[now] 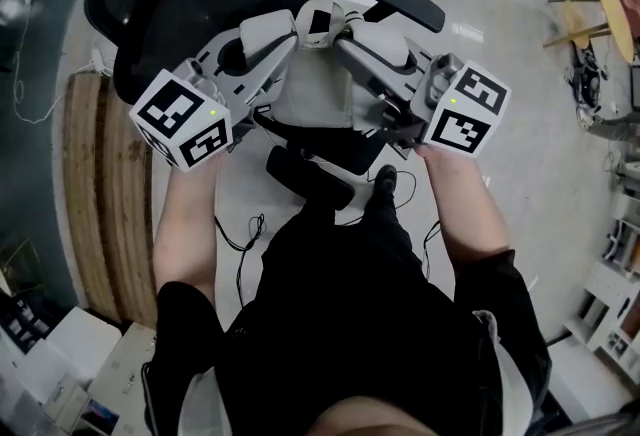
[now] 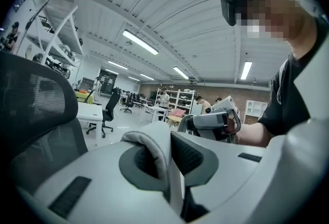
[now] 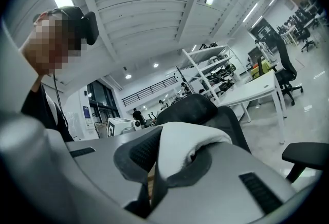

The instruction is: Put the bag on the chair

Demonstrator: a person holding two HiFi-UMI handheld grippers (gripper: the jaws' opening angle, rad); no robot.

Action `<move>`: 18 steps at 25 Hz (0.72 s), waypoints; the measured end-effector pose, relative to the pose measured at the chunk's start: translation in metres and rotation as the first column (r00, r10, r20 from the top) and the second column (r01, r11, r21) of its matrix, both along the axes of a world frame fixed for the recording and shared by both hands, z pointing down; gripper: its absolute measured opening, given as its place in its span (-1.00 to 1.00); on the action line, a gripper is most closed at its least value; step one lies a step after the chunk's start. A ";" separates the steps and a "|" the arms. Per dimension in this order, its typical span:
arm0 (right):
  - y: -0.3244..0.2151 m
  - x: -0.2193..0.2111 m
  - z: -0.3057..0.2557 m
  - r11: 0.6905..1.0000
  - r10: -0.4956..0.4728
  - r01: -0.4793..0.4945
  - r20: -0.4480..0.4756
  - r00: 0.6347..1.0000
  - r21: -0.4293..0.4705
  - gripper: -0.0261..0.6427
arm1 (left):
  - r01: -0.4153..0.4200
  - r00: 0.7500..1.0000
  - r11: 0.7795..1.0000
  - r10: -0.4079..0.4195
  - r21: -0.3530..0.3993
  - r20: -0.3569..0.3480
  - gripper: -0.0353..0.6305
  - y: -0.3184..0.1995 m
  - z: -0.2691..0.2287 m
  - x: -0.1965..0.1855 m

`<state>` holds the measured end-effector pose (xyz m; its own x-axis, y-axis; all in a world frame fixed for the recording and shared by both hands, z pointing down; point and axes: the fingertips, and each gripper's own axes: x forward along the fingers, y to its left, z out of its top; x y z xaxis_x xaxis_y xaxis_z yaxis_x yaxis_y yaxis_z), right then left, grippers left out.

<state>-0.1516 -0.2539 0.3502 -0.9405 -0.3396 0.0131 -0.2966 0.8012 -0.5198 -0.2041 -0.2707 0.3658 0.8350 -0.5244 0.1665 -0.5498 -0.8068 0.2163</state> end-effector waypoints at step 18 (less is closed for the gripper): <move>0.067 -0.001 0.114 0.971 -0.013 -0.002 -0.059 0.998 -0.239 -0.78 | 0.052 0.995 0.981 -0.067 -0.185 -0.079 -0.74 0.068 0.100 -0.011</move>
<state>-0.1524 -0.1872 0.4641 -0.9374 -0.3148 0.1491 -0.3287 0.6574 -0.6780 -0.2155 -0.2027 0.4654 0.8184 -0.5410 0.1939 -0.5691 -0.7158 0.4048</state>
